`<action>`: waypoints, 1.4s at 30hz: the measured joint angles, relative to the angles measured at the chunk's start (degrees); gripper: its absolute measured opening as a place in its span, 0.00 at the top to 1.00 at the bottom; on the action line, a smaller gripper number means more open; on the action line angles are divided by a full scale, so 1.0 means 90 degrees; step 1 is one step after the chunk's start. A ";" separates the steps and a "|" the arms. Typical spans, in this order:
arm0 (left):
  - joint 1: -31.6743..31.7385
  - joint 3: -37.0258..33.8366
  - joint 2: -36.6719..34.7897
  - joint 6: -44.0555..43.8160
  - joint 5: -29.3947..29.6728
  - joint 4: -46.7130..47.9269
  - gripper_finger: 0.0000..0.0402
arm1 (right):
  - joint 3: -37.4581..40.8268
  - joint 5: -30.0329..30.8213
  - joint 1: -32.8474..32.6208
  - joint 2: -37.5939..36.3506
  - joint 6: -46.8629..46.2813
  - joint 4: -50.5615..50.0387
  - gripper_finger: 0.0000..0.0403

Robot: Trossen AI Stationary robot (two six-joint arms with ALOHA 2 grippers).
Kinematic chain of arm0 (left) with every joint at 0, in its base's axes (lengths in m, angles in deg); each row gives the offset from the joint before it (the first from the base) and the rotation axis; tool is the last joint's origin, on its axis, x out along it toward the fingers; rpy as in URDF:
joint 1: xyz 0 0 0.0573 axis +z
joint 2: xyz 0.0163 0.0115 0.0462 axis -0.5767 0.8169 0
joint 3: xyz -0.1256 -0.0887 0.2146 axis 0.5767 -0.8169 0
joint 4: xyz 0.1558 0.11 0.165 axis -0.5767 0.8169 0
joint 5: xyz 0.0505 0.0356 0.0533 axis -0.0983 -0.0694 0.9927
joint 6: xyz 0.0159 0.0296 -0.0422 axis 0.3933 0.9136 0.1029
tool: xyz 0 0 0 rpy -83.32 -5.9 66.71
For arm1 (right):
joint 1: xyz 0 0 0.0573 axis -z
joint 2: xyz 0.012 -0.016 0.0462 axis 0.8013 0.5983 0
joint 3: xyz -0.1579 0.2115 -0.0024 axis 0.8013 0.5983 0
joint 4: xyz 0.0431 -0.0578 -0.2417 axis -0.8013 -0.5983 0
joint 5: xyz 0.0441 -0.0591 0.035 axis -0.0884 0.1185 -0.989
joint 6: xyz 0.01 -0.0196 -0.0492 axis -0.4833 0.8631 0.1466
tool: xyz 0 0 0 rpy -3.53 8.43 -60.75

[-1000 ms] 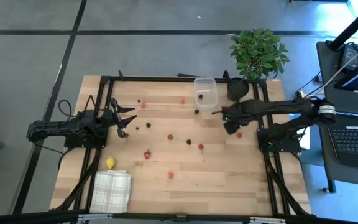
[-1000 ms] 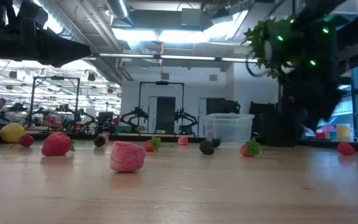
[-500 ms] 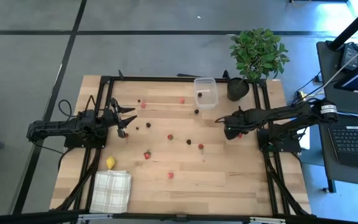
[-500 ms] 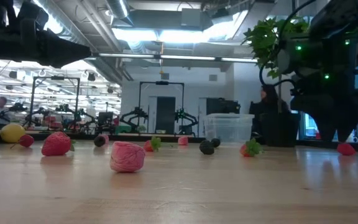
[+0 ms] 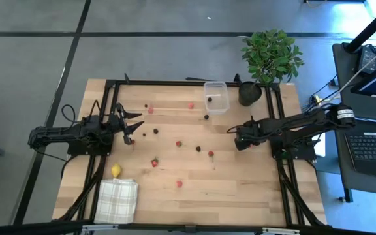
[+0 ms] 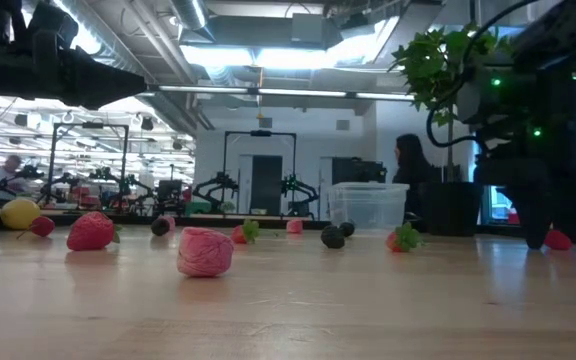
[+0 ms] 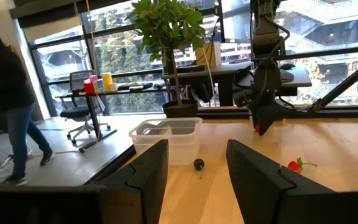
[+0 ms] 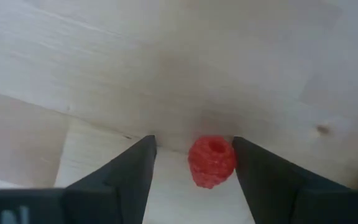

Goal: Pick and placing Produce into tupperware
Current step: Put the raspberry into the transparent bin

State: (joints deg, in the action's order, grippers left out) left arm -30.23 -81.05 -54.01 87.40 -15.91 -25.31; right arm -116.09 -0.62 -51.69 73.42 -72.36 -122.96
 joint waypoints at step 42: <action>-0.0002 -0.0001 0.0000 0.0002 -0.0001 -0.0002 0.61 | -0.3325 0.1052 0.2218 0.0199 0.6631 0.2851 0.76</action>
State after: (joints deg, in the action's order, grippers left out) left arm -30.25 -81.05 -54.01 87.42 -15.92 -25.33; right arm -146.02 8.84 -31.73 75.21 -12.68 -97.31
